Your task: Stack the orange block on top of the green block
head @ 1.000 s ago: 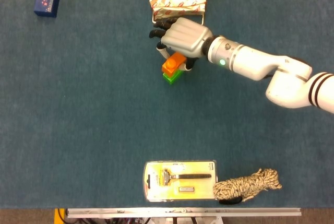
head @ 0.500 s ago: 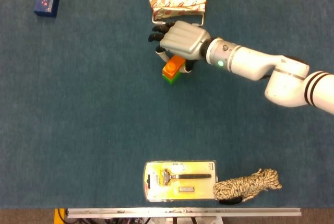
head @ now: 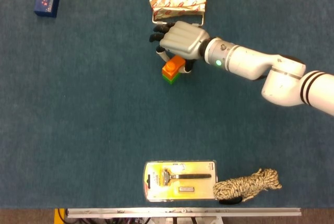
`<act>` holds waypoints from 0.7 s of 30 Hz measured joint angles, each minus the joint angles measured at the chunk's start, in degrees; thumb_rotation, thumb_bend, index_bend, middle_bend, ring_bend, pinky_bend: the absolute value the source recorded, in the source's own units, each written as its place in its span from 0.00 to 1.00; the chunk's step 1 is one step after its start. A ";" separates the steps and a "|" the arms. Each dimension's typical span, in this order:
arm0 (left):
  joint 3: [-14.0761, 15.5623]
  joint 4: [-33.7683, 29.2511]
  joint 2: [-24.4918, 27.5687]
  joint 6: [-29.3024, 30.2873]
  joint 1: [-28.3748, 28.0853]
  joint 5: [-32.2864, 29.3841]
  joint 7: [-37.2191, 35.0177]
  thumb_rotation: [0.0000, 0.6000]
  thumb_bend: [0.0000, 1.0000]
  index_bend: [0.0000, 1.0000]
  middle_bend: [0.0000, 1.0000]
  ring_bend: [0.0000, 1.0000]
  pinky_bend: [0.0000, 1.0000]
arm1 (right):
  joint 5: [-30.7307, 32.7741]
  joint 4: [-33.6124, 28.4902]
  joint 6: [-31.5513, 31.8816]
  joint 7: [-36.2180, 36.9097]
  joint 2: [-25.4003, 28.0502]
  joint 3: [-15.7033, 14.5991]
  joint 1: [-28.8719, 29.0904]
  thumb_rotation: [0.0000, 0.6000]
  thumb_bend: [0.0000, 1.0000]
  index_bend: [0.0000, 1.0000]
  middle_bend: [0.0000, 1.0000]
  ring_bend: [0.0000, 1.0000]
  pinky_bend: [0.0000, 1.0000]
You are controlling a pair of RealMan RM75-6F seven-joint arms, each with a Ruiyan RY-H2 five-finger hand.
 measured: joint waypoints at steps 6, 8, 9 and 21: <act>0.03 0.04 -0.11 0.02 0.20 -0.13 0.09 1.00 0.21 0.44 0.28 0.08 0.21 | 0.40 0.05 -1.84 -0.35 -0.06 -0.45 0.94 1.00 0.25 0.57 0.16 0.03 0.15; 0.03 -0.04 -0.13 0.08 0.31 -0.19 0.21 1.00 0.21 0.45 0.28 0.08 0.21 | 0.62 0.12 -2.04 -0.75 -0.18 -0.50 1.00 1.00 0.25 0.57 0.16 0.03 0.15; 0.03 -0.08 -0.13 0.10 0.35 -0.24 0.27 1.00 0.21 0.45 0.28 0.08 0.21 | 0.69 0.17 -2.09 -0.94 -0.23 -0.51 1.01 1.00 0.25 0.57 0.16 0.03 0.15; -0.10 -0.48 -0.14 0.62 0.77 -0.40 0.50 1.00 0.21 0.45 0.29 0.08 0.21 | 1.96 0.68 -1.94 -4.72 -1.08 -0.30 0.42 1.00 0.24 0.56 0.16 0.03 0.15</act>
